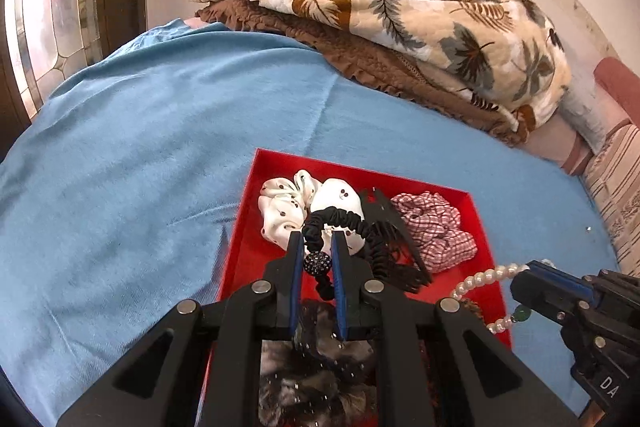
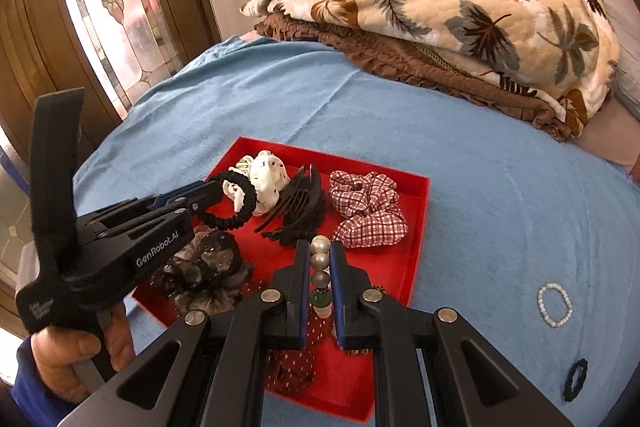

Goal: Organize jewelry
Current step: 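Carry both bracelets over the red tray, then lower both bracelets into the red tray and open both grippers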

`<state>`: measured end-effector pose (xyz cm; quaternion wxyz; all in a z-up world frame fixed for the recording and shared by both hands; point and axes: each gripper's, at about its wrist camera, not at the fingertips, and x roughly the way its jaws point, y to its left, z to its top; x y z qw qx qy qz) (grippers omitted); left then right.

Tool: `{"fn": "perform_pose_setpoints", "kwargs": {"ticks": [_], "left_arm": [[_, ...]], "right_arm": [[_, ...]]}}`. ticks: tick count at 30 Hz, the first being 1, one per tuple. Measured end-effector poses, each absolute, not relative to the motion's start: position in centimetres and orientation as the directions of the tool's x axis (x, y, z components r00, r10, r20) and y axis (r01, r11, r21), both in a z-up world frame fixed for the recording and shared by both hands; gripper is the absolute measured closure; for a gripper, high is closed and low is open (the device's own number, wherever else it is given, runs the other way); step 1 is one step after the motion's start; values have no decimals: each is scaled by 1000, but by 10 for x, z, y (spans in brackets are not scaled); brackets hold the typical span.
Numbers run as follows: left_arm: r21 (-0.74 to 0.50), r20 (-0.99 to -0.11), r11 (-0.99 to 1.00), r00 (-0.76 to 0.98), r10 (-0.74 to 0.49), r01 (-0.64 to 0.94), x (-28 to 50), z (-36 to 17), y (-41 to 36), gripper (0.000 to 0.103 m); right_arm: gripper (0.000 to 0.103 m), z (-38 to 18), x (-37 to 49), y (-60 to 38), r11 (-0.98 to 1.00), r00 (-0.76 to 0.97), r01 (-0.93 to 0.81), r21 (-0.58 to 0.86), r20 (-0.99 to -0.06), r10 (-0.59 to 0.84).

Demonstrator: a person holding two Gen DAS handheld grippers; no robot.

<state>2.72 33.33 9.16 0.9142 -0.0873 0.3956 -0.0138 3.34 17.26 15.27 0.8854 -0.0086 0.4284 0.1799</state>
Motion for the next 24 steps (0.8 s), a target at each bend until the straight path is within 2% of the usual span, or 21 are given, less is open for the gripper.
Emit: {"fn": "perform_pose_setpoints", "kwargs": {"ticks": [24], "left_arm": [[-121, -785, 991, 617, -58, -61, 46, 64, 328, 90]], "right_arm": [[92, 99, 68, 174, 950, 485, -272, 156, -830, 275]]}}
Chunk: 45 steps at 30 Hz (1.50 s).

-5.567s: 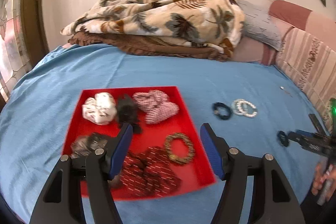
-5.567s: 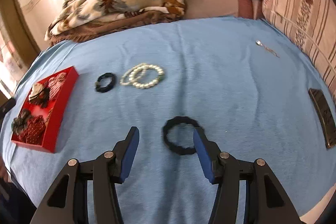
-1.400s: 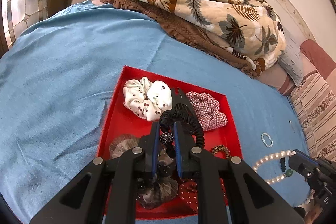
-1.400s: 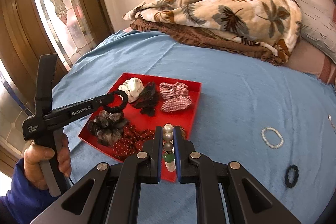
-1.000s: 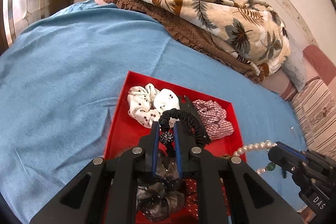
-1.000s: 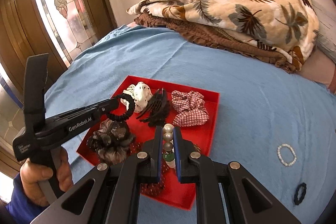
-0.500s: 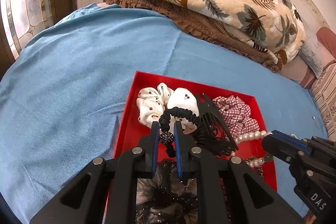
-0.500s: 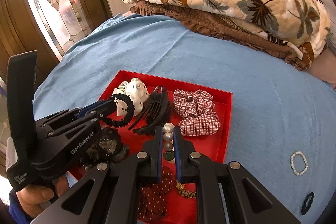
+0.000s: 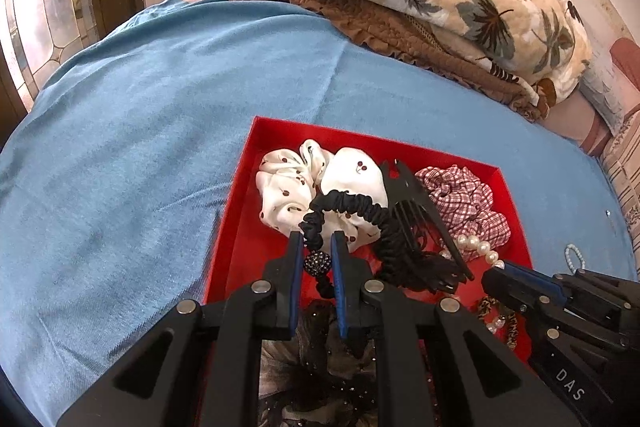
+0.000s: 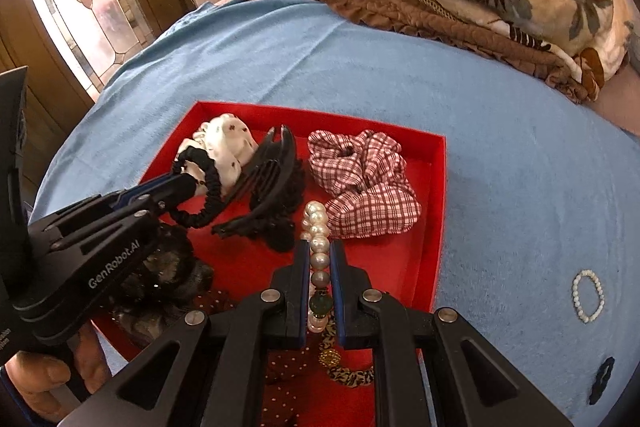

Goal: Organize jewelry
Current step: 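Lower both bracelets into the red tray and open both grippers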

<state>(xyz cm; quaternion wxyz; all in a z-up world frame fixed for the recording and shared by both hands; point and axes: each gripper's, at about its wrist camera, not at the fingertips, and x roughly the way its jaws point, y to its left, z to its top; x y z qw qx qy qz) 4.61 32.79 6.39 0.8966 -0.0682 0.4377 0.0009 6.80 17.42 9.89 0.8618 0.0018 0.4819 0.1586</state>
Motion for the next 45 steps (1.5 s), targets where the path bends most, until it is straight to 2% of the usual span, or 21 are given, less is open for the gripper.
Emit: {"fn": "perform_pose_setpoints", "kwargs": {"ticks": [15, 17, 19, 21, 22, 23, 24, 37, 42, 45], "left_arm": [[-113, -790, 991, 611, -50, -65, 48, 61, 329, 88], [-108, -789, 992, 613, -43, -70, 47, 62, 330, 82], [-107, -783, 991, 621, -36, -78, 45, 64, 331, 67], [-109, -775, 991, 631, -32, -83, 43, 66, 332, 60], [-111, -772, 990, 635, -32, -84, 42, 68, 333, 59], [-111, -770, 990, 638, -32, -84, 41, 69, 333, 58], [-111, -768, 990, 640, -32, -84, 41, 70, 333, 57], [-65, -753, 994, 658, 7, -84, 31, 76, 331, 49], [-27, -740, 996, 672, 35, -82, 27, 79, 327, 42], [-9, -732, 997, 680, 46, -77, 25, 81, 324, 41]], "right_arm": [[91, 89, 69, 166, 958, 474, -245, 149, -844, 252], [91, 89, 69, 166, 959, 475, -243, 146, -844, 249], [91, 89, 68, 166, 960, 474, -240, 144, -846, 246], [82, 90, 67, 165, 961, 475, -236, 148, -845, 246], [72, 90, 65, 164, 960, 478, -235, 152, -842, 250], [66, 92, 64, 163, 960, 483, -235, 154, -839, 252], [65, 93, 63, 163, 960, 487, -237, 153, -836, 253], [64, 108, 48, 163, 960, 520, -251, 124, -819, 242], [58, 114, 42, 159, 961, 534, -246, 123, -810, 241], [57, 118, 36, 155, 962, 544, -244, 124, -804, 242]]}}
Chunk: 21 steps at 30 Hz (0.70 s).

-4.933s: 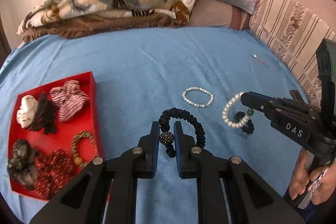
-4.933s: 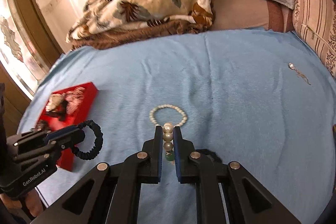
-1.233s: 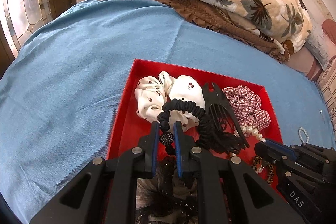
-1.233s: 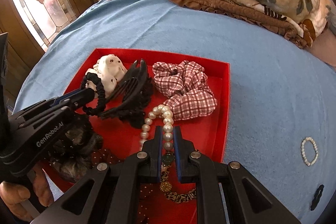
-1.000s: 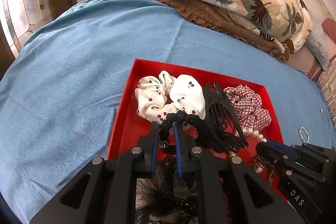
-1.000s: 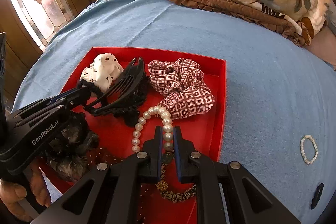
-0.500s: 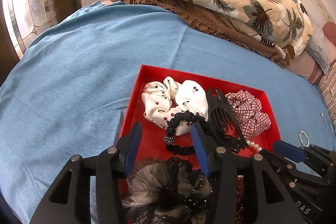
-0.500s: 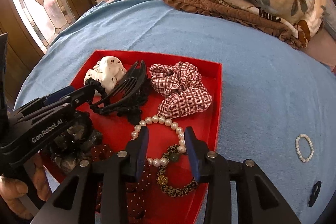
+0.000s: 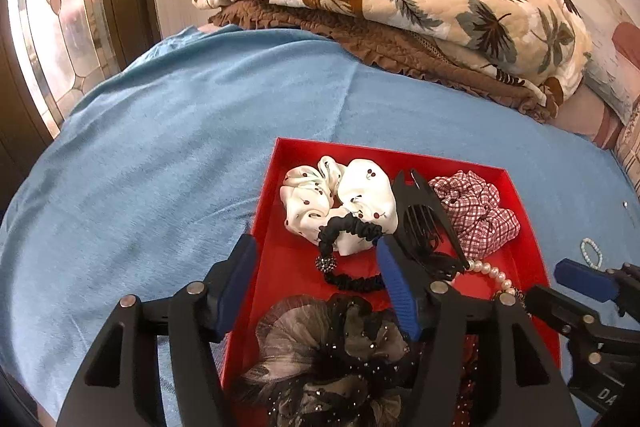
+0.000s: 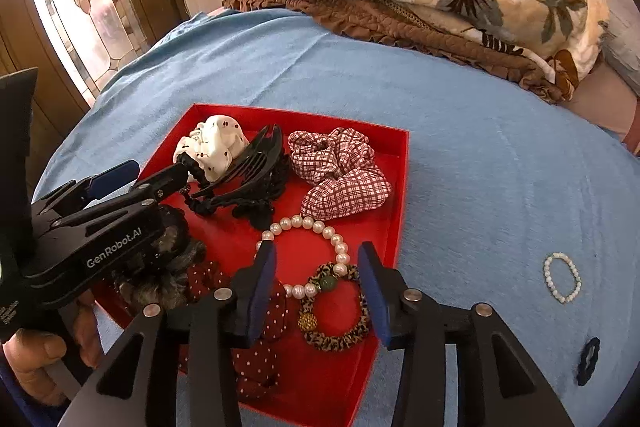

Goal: Organize jewelry
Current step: 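Lower both bracelets into the red tray and open both grippers, then move left gripper to small white bead bracelet while right gripper moves to black beaded bracelet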

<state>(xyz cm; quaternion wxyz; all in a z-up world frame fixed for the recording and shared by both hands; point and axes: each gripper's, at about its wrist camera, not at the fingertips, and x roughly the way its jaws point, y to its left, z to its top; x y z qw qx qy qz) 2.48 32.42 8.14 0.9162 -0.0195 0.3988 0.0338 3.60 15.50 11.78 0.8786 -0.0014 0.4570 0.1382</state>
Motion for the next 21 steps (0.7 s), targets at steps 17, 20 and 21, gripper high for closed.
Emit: {"fn": "perform_pose_setpoints", "kwargs": {"ticks": [17, 20, 21], "left_arm": [[36, -726, 997, 684, 71, -65, 5, 80, 319, 38], [37, -725, 997, 685, 73, -68, 1, 79, 319, 38], [38, -724, 997, 686, 74, -68, 1, 79, 319, 38]], "right_arm": [[46, 137, -12, 104, 978, 600, -172, 121, -774, 201], [45, 136, -22, 88, 982, 607, -142, 122, -773, 184], [45, 136, -26, 81, 984, 608, -128, 126, -773, 178]]}}
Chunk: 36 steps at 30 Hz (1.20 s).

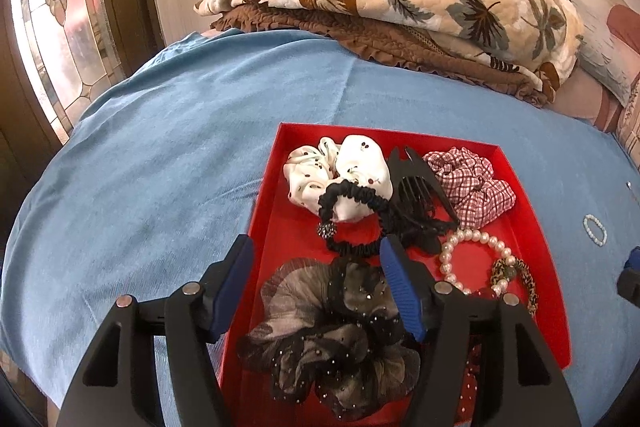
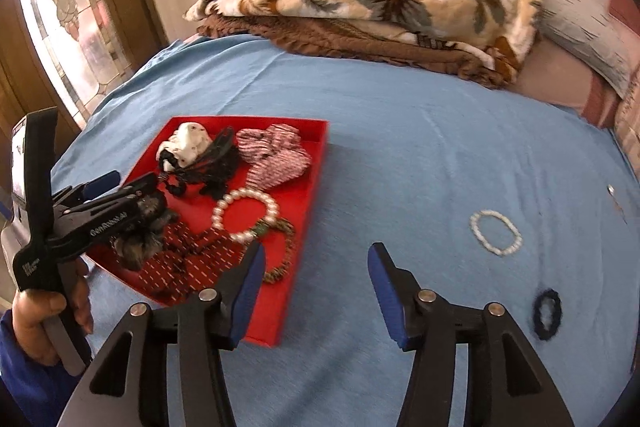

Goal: Organize jewelry
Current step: 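Move left gripper to small white bead bracelet while right gripper moves to black beaded bracelet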

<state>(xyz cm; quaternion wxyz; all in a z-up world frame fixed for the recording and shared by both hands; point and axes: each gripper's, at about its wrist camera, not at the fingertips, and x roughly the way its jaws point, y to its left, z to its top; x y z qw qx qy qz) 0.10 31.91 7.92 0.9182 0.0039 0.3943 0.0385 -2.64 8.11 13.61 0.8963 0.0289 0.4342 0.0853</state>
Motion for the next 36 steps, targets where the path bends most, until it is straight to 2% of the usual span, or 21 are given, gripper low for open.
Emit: {"fn": "perform_pose_setpoints", "kwargs": {"ticks": [9, 15, 18, 21, 25, 30, 36], "left_arm": [[23, -639, 996, 765, 83, -89, -28, 93, 317, 38], [60, -550, 987, 820, 157, -149, -46, 107, 312, 38], [69, -503, 982, 844, 186, -176, -60, 113, 310, 24], [82, -452, 978, 868, 208, -191, -81, 117, 303, 19], [171, -406, 969, 884, 233, -177, -104, 114, 285, 16], [214, -438, 971, 879, 190, -103, -123, 117, 259, 16], [158, -478, 987, 877, 54, 25, -131, 138, 217, 16]], "right_arm": [[45, 138, -73, 5, 991, 637, 36, 129, -767, 77], [42, 139, -106, -63, 965, 644, 196, 172, -765, 5], [42, 137, -119, -88, 950, 643, 250, 186, -765, -19], [41, 132, -131, -107, 938, 641, 280, 205, -767, -24], [40, 123, -142, -125, 926, 641, 304, 224, -767, -25], [40, 111, -145, -144, 922, 642, 300, 245, -766, -5], [40, 100, -128, -158, 936, 645, 252, 245, -764, 26]]}}
